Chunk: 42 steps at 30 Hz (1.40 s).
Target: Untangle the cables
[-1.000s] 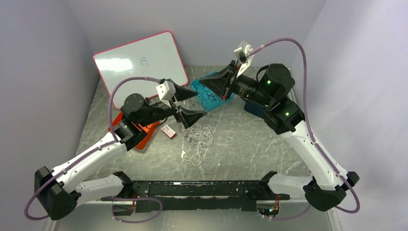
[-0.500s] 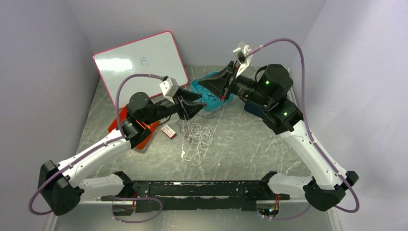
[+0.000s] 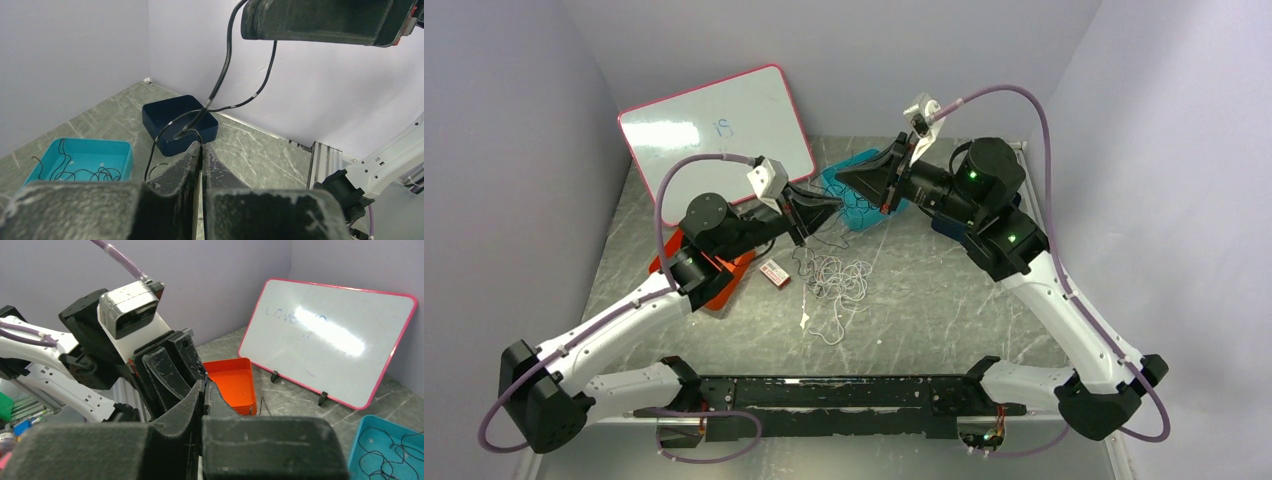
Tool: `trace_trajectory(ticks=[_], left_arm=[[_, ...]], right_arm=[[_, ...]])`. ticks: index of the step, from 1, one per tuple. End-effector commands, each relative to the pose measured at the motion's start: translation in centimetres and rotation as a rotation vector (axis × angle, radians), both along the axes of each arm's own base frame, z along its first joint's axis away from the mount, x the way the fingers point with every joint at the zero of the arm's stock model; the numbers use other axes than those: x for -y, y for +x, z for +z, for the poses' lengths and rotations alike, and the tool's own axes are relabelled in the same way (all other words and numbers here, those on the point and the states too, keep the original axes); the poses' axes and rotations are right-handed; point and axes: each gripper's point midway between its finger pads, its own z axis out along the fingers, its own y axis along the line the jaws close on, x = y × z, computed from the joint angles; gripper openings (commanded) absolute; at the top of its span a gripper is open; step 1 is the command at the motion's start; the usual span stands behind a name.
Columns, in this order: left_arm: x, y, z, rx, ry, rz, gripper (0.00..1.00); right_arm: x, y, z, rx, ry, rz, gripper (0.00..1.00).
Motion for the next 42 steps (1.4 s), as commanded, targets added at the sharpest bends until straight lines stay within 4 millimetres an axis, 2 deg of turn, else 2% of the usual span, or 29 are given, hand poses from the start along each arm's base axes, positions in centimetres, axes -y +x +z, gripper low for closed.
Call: trace_trajectory(ticks=[1,4,10,20,25,33,37,42], left_arm=[[-0.9,0.0,1.1,0.017,-0.005,0.046,0.07],[-1.7,0.4,0.7,-0.015,0.019,0.098,0.07],[-3.9,1.2,-0.6,-0.091,0.068,0.219,0.07],[-8.7,1.8,-2.5,-0.182,0.132,0.44,0.07],[-12.7,2.5,-4.0,-0.296,0.16,0.652,0.07],[-19.7,3.0,-8.3,-0.482,0.268,1.019,0.07],[-22.9,3.7,-9.9,-0.551,0.313,1.121,0.07],[-25.8,4.9,-12.7,-0.653,0.326,1.18,0.07]], right_arm=[[0.8,0.0,0.7,0.034,0.019,-0.039,0.02],[1.1,0.3,0.5,0.036,0.018,-0.068,0.08],[1.4,0.8,-0.3,0.03,0.003,-0.105,0.25],[1.7,1.5,-1.2,0.025,-0.014,-0.144,0.36],[1.6,1.7,-2.3,0.005,-0.03,-0.145,0.36],[1.2,2.1,-4.3,-0.036,-0.051,-0.141,0.37],[1.0,2.1,-5.0,-0.052,-0.061,-0.134,0.37],[1.0,2.0,-5.6,-0.066,-0.062,-0.129,0.37]])
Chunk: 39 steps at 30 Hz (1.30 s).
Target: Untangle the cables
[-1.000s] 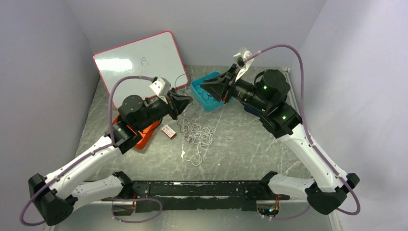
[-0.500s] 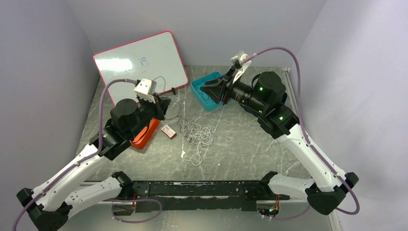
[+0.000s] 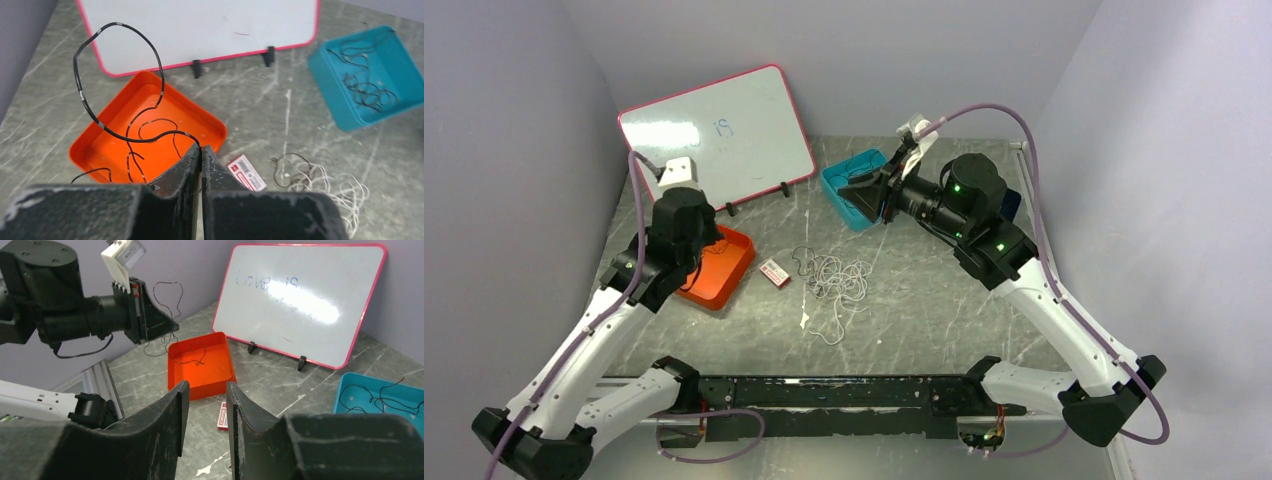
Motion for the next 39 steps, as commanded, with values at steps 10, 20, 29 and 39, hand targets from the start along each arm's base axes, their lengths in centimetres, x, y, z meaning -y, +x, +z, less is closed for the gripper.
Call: trace_trajectory(ticks=[10,20,29,39], left_arm=[[-3.6,3.0,-7.0,-0.167,-0.035,0.092,0.07],[-4.3,4.7,-12.6,-0.247,-0.143,0.111,0.07],[-4.6,5.2,-14.3,-0.271,-0.184,0.111,0.48],[-5.7,3.8,-10.5,-0.218,-0.151,0.132,0.61]], right_arm=[[0.2,-0.1,-1.6,-0.019,-0.02,-0.01,0.37],[0.5,-0.3,-2.8,-0.032,-0.039,-0.014,0.37],[0.6,-0.4,-3.5,-0.047,-0.049,-0.017,0.38],[1.0,0.5,-5.6,-0.123,-0.072,-0.079,0.38]])
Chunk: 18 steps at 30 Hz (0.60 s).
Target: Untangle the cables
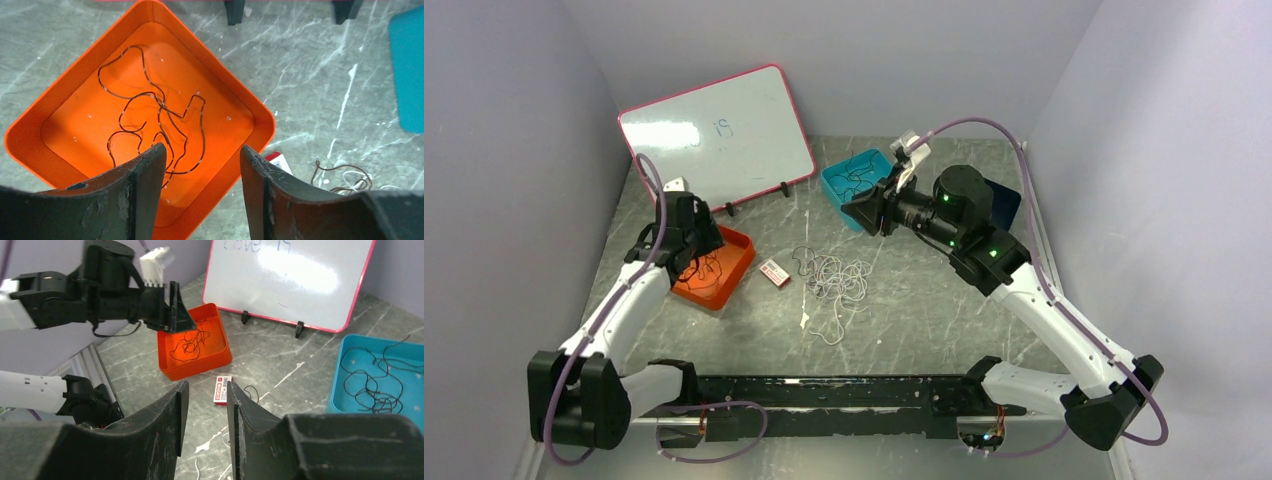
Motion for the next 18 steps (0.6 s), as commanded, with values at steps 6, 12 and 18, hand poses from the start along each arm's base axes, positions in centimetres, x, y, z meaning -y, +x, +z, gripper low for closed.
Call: trace_trajectory(ticks=[6,12,18], left_arm=[[2.5,-0.7,7.3,0.173,-0.004,-0.252,0.72],[5.8,-2.1,8.6,0.227,-0.1,-0.37,0.76],[5.1,-3.1,8.8,0.244,-0.125,-0.299,0.78]], right_arm=[[2.0,1.9,-4.2,-0.157,-0.044,-0.201,0.38],[0.5,2.3,-9.5,-0.318,-0.168,-0.166,0.39],[-2.8,3.6,-14.8,-0.424,-0.311,-0.027,0.41]])
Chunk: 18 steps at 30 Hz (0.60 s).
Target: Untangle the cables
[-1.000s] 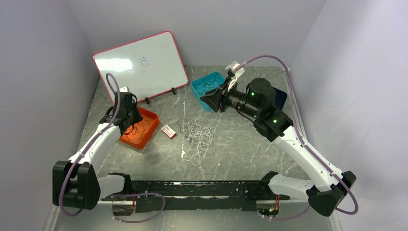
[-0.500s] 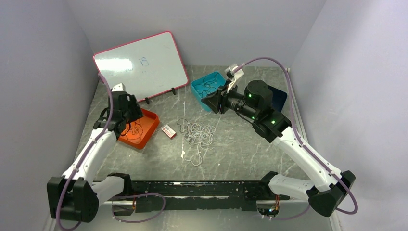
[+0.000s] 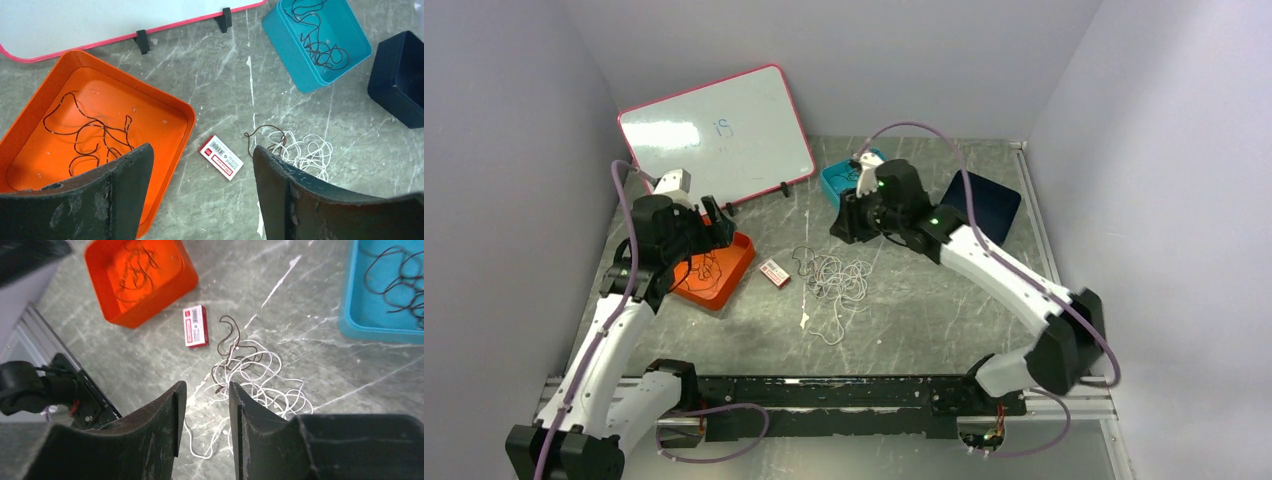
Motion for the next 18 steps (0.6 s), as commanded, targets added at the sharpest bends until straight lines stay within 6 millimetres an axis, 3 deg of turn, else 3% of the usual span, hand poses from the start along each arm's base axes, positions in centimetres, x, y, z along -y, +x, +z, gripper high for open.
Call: trace_trajectory(ticks=[1,10,18], left_arm=[[0.5,-0.9,0.1,0.002,-0.043,-0.007,0.78],[1.4,-2.3,0.4,0.027,-0.061,-0.076,0.77],[1.7,-3.3,0.0,0.028,-0.072,-0.103,0.77]], right_arm=[[-2.2,0.4,-3.4,-0.088,-0.078,0.119,0.41],[-5.7,3.9,-12.1,-0.178,-0.217,0.25,0.44],[-7.1,5.4,-15.8,-0.198,-0.257,0.293,0.49]])
